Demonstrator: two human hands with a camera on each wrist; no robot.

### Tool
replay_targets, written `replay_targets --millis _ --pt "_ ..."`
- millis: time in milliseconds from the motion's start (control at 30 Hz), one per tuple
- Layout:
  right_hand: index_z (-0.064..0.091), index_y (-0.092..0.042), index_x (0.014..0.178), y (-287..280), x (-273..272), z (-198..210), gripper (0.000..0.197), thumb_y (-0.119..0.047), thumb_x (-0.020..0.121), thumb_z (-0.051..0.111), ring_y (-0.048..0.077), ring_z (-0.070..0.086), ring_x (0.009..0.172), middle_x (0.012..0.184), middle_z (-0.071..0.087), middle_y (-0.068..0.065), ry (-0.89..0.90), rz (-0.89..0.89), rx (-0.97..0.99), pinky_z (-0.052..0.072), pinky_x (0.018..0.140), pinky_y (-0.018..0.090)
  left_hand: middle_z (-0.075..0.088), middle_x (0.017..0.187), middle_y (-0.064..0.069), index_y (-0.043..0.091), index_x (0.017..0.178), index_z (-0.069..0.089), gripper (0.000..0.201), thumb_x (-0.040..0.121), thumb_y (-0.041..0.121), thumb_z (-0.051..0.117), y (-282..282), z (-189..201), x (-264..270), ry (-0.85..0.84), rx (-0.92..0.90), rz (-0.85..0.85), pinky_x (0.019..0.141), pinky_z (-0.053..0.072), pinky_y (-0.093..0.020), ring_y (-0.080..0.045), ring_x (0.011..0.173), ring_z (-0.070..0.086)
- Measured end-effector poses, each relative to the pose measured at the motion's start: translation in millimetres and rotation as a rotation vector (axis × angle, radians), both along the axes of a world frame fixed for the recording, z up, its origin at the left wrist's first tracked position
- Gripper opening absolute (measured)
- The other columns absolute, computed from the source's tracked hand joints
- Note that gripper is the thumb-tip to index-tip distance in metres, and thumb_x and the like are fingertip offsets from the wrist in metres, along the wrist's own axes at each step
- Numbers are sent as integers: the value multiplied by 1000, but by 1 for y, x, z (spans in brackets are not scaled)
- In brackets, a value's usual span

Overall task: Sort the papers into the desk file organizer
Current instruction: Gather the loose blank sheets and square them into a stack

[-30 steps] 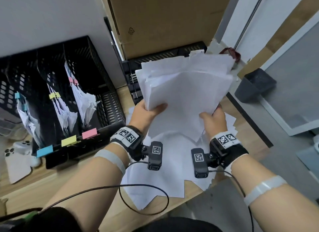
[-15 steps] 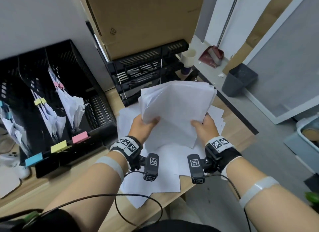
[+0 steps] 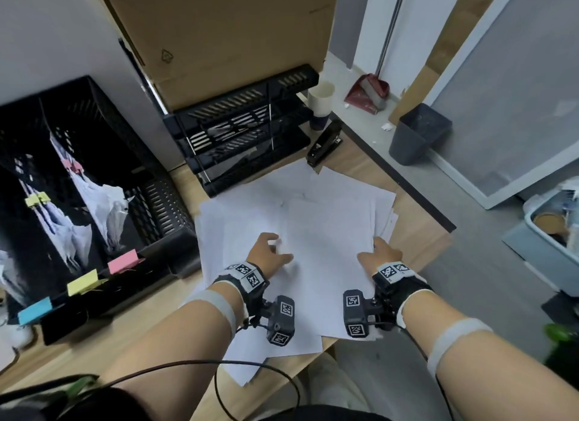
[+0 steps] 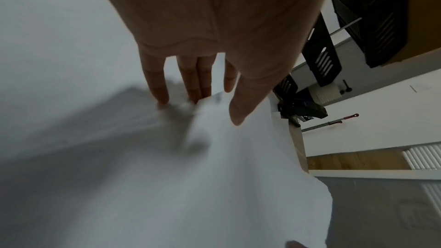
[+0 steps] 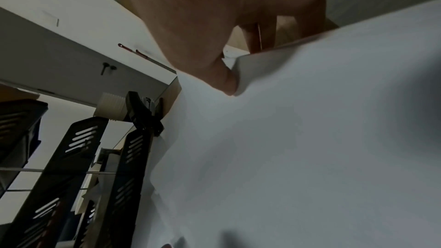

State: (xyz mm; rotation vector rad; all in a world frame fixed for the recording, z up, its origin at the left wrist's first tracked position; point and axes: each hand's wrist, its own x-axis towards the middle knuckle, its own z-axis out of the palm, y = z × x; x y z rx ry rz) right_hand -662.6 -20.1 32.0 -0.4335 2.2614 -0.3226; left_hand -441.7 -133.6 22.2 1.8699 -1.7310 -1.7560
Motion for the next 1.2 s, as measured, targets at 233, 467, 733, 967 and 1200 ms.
replay_targets --millis 233,467,733,967,1200 --pt "27 -16 136 4 5 0 78 -21 69 68 35 53 107 131 46 13 80 -247 -93 47 80 34 67 118 -15 11 134 46 55 86 16 71 9 -8 -19 0 56 -5 83 54 -38 -33 104 66" --pt "45 -21 125 6 -13 5 61 -36 67 57 34 52 99 127 37 13 -2 -160 57 48 71 33 73 106 -11 16 117 64 32 87 8 60 6 -1 -34 70 -108 -84 91 57 -47 -33 98 69" --pt "36 -4 134 -1 -27 8 80 -39 73 73 32 56 96 118 56 11 -132 -319 22 45 77 33 70 103 -8 14 109 73 21 90 20 65 -4 -2 -51 4 -190 -160 92 55 -43 -32 98 65" --pt "52 -15 117 -5 -28 12 47 -29 75 68 29 58 84 90 60 3 -132 -237 68 49 80 31 72 110 -4 17 107 74 20 88 17 67 -5 -9 -45 17 -223 -207 92 53 -34 -26 102 66" --pt "40 -1 134 -11 -25 14 69 -30 80 72 30 59 93 114 59 13 -228 -306 1 45 81 35 58 134 -1 18 128 64 37 91 21 66 -6 -13 -38 -46 -190 -240 104 46 -34 -23 120 57"
